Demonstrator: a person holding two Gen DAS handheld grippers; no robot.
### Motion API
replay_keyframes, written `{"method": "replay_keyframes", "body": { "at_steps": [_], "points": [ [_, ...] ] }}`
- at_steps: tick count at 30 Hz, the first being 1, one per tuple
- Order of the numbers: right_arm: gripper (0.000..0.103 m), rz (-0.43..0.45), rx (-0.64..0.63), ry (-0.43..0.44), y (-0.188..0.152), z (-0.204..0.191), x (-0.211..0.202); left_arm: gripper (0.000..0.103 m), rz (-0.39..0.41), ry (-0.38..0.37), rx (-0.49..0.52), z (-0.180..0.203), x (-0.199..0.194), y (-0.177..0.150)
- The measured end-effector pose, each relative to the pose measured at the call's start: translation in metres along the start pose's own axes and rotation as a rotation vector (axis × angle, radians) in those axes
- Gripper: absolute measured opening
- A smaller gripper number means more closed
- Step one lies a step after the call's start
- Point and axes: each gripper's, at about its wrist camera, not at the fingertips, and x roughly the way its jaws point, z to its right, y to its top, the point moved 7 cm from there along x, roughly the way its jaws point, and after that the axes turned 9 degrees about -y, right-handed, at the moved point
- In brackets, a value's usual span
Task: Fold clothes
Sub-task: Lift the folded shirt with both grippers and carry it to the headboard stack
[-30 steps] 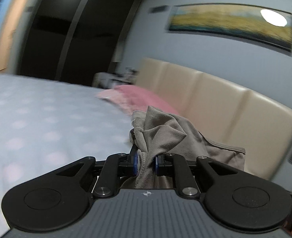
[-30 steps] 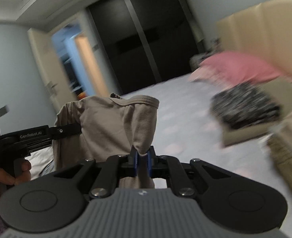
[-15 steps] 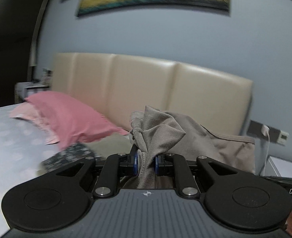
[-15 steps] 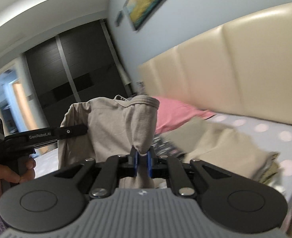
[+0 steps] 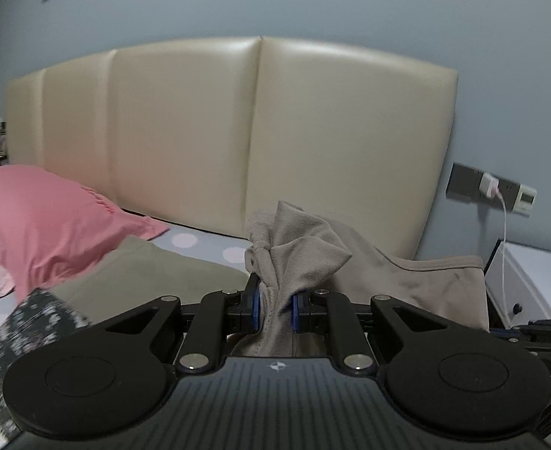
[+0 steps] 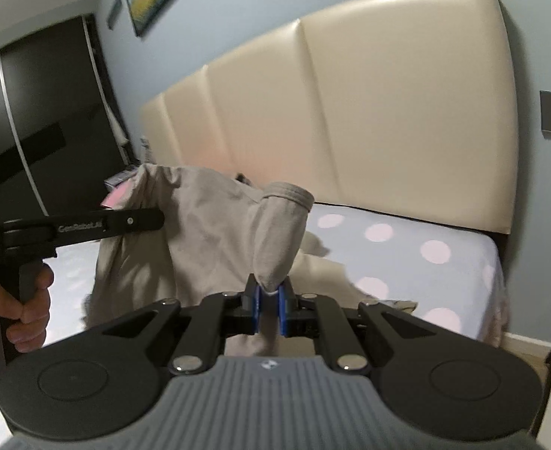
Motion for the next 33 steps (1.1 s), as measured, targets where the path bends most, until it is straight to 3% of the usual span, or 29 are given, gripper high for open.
{"method": "replay_keyframes", "body": {
  "at_steps": [7,13,16,20,23,24,27,29,33],
  "points": [
    [0.01,-0.032,-0.023,-0.118,-0.006,0.018,0.05,0.013,-0.084,-0.029,0.052,-0.001,0.061,0.004],
    [0.01,-0.102,-0.009,-0.173,-0.02,0.027,0.088,0.016,-0.175,-0.01,0.022,-0.013,0.096,-0.012],
    [0.013,-0.127,-0.013,-0.19,-0.03,0.033,0.093,0.021,-0.191,0.019,0.01,-0.018,0.101,-0.013],
    [0.031,-0.109,-0.007,-0.227,-0.022,0.027,0.099,0.034,-0.173,0.049,-0.01,-0.023,0.09,-0.004],
    [0.031,-0.059,-0.013,-0.265,-0.023,0.029,0.082,0.038,-0.161,0.07,0.027,-0.019,0.075,0.006],
    [0.032,-0.042,-0.008,-0.27,-0.023,0.033,0.075,0.038,-0.152,0.07,0.041,-0.017,0.067,0.008],
    [0.032,-0.011,-0.003,-0.208,-0.017,0.027,0.066,0.015,-0.113,0.062,0.096,-0.01,0.041,0.012],
    [0.031,0.009,-0.017,-0.153,-0.013,0.016,0.062,0.014,-0.073,0.037,0.133,-0.002,0.023,0.011],
    [0.031,0.006,-0.082,-0.105,-0.02,-0.007,0.067,0.01,-0.108,-0.014,0.238,0.015,0.021,-0.008]
  ]
}}
